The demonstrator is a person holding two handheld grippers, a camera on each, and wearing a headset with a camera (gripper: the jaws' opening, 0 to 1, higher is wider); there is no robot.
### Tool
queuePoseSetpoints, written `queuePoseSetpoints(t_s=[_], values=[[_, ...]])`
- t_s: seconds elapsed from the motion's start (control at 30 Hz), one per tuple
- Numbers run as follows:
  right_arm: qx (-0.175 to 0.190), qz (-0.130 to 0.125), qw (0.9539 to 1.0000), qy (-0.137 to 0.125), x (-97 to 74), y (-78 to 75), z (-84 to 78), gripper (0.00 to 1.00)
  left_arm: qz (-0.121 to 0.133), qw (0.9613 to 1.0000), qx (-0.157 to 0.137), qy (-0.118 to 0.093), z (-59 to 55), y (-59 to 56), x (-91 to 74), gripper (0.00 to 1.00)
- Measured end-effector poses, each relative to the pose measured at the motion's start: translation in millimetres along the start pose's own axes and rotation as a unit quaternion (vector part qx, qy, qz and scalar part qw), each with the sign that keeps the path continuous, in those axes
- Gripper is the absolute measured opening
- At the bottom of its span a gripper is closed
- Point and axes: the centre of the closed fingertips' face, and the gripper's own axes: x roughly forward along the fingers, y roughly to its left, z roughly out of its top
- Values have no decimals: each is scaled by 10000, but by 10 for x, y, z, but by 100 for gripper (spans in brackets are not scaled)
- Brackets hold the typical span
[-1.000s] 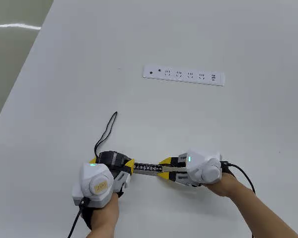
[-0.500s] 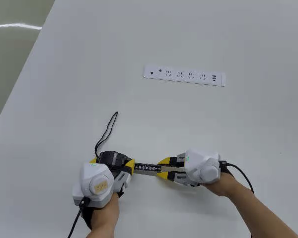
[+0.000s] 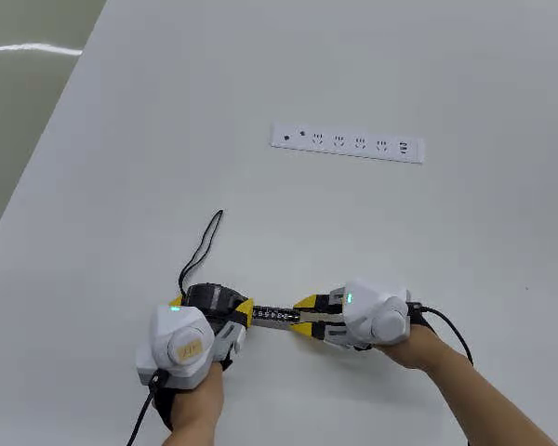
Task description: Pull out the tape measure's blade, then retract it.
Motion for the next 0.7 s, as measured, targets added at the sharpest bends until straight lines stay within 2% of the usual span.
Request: queuePoseSetpoints(t_s=[0.7], values=[[-3, -2, 10000, -15, 59, -5, 35, 13, -23, 10000, -45, 11, 6, 15, 2, 61]])
